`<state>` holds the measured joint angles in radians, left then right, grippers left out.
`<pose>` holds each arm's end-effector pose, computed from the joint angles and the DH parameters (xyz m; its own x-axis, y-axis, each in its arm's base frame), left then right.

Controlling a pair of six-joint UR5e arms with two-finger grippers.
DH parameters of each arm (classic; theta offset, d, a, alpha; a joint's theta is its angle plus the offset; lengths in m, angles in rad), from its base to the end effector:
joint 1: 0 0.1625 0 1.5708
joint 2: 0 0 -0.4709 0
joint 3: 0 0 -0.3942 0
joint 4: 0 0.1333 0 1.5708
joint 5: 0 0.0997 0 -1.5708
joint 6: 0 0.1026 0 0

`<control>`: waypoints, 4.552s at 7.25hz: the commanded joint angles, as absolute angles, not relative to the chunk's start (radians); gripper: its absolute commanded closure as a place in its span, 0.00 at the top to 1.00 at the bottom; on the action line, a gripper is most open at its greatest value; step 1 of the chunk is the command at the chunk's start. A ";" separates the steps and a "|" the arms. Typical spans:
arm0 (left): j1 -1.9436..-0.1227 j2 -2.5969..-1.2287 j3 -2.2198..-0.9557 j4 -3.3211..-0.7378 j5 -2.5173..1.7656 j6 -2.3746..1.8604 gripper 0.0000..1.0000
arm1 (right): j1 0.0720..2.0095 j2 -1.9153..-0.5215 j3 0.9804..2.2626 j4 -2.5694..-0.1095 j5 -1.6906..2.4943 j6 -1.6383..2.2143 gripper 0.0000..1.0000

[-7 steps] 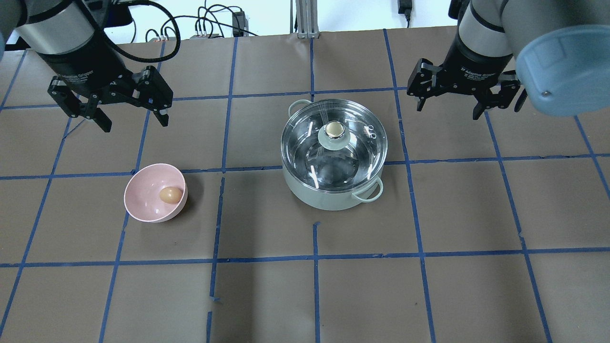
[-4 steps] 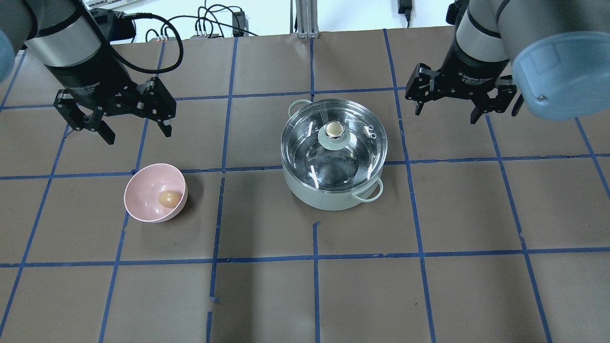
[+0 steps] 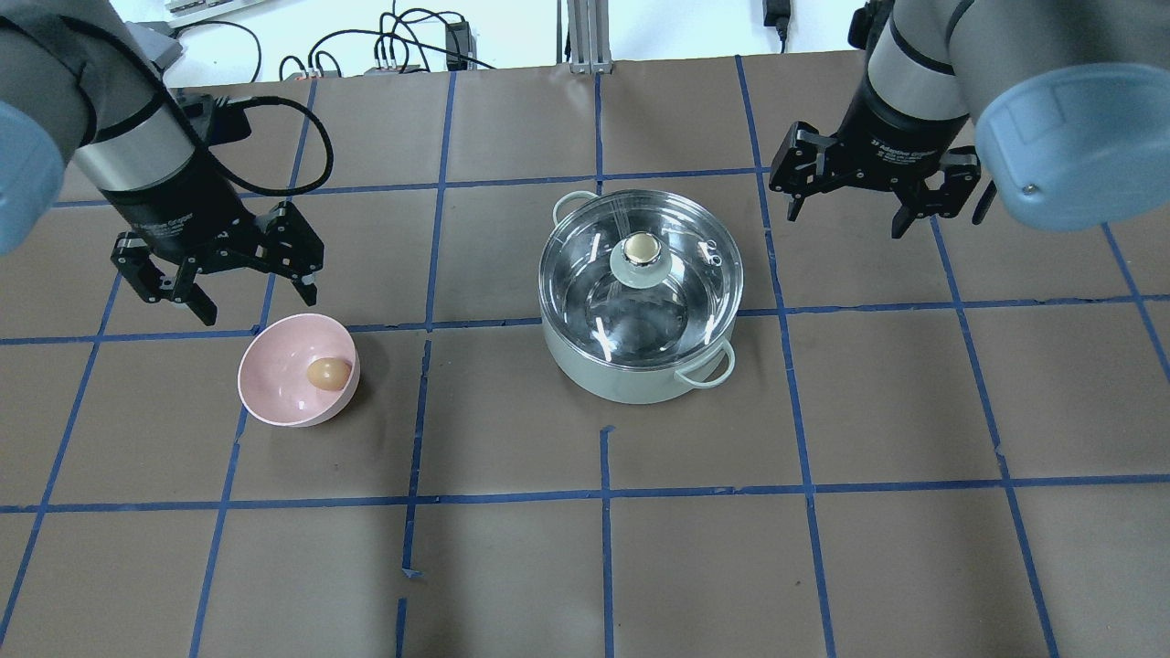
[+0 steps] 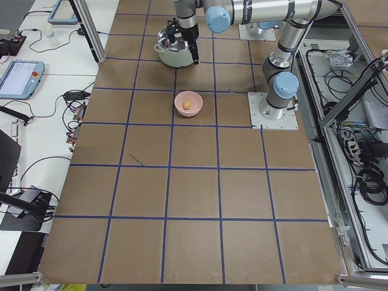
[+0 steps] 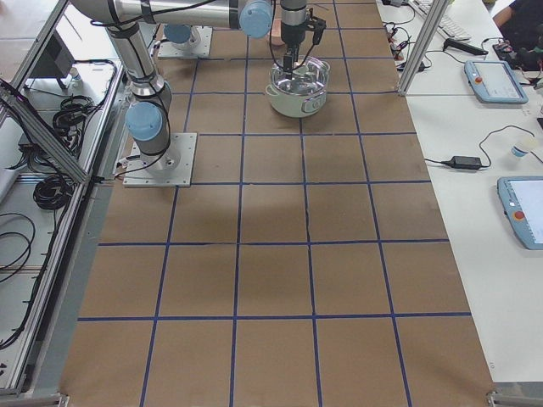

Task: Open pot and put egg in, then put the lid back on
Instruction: 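Lower the left gripper over the egg in the pink bowl, then close the left gripper on the egg while the right gripper reaches to the lid knob, then grasp the glass lid knob with the right gripper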

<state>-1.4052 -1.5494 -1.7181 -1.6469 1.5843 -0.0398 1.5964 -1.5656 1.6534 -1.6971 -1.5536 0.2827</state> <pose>-0.0546 -0.4736 0.4633 -0.9795 -0.2005 -0.0212 -0.2006 0.9590 0.2000 0.1478 -0.4951 0.5002 -0.9670 0.2534 -0.0272 0.2542 0.9666 -0.0322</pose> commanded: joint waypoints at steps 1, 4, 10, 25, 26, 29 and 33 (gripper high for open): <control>-1.341 -1.571 -1.889 -1.408 1.585 0.093 1.00 | 1.597 -1.551 1.651 -1.700 -1.503 0.282 1.00; -1.289 -1.662 -2.009 -1.101 1.571 0.178 1.00 | 1.597 -1.549 1.654 -1.713 -1.514 0.270 1.00; -1.282 -1.753 -2.105 -0.853 1.574 0.163 1.00 | 1.595 -1.543 1.654 -1.710 -1.505 0.244 1.00; -1.290 -1.769 -2.138 -0.880 1.580 -0.488 1.00 | 1.842 -1.353 1.655 -2.048 -1.505 0.449 1.00; -1.290 -1.778 -2.135 -0.879 1.569 -0.489 1.00 | 1.879 -1.341 1.660 -2.071 -1.511 0.454 1.00; -1.290 -1.799 -2.141 -0.871 1.569 -0.488 1.00 | 1.882 -1.302 1.696 -2.157 -1.512 0.399 0.99; -1.289 -1.802 -2.146 -0.871 1.571 -0.531 1.00 | 1.882 -1.308 1.700 -2.157 -1.517 0.367 0.68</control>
